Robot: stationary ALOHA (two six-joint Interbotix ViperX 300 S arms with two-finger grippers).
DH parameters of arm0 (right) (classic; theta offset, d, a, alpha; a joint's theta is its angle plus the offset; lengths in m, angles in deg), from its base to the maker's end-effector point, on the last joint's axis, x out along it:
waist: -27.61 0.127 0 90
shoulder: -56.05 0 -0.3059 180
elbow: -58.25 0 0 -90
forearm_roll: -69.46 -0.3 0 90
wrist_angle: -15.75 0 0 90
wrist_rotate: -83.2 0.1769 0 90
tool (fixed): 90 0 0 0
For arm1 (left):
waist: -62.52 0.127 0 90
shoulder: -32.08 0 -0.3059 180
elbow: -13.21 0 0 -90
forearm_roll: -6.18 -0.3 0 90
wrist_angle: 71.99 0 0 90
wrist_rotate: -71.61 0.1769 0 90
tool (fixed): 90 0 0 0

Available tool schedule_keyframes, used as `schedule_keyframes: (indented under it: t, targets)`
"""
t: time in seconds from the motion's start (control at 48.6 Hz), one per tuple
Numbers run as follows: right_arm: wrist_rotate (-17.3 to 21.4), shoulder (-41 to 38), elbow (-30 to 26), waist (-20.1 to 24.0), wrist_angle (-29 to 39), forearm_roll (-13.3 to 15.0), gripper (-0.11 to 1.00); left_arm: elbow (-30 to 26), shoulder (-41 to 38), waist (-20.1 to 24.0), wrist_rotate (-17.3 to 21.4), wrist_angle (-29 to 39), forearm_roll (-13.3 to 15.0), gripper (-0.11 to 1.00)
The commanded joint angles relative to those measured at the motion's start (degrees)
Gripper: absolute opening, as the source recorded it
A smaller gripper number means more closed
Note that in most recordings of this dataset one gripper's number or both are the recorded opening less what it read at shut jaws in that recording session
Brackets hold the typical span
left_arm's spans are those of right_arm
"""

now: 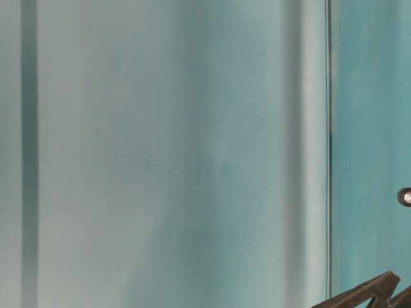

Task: Insert the USB cable into the female connector supported by the left arm.
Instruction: 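Lower the left gripper around the white clamp and right gripper over the USB plug, then close the right gripper on the black USB-A plug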

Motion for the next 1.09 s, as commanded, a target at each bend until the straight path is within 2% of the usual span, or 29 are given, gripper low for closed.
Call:
schedule_keyframes:
  t: [0.0,0.206,0.391,0.659,0.885,1.071]
  targets:
    - [0.0,-0.62,-1.41,1.14,-0.35,0.0,0.4,-0.97,0.44,0.18,-0.62,-0.26,0.09,0.7]
    - [0.0,-0.7,-1.49,2.2,-0.44,0.62,0.26,-0.97,0.09,0.18,-0.53,-0.26,0.09,0.7]
    - [-0.18,-0.62,-2.2,2.2,-0.44,2.11,0.25,-0.97,-0.44,0.18,-0.44,-0.26,0.09,0.7]
    - [-1.49,-0.44,-5.98,2.11,0.79,2.11,0.22,-1.23,-0.53,0.18,-0.44,-0.26,0.09,0.7]
    - [-5.27,-0.35,-10.28,1.85,5.89,2.11,0.22,-1.85,-0.97,0.18,-0.26,-0.26,0.09,0.7]
    - [-5.62,-0.44,-13.62,0.88,10.81,2.11,0.22,-2.64,-2.02,0.18,0.09,-0.53,0.09,0.7]
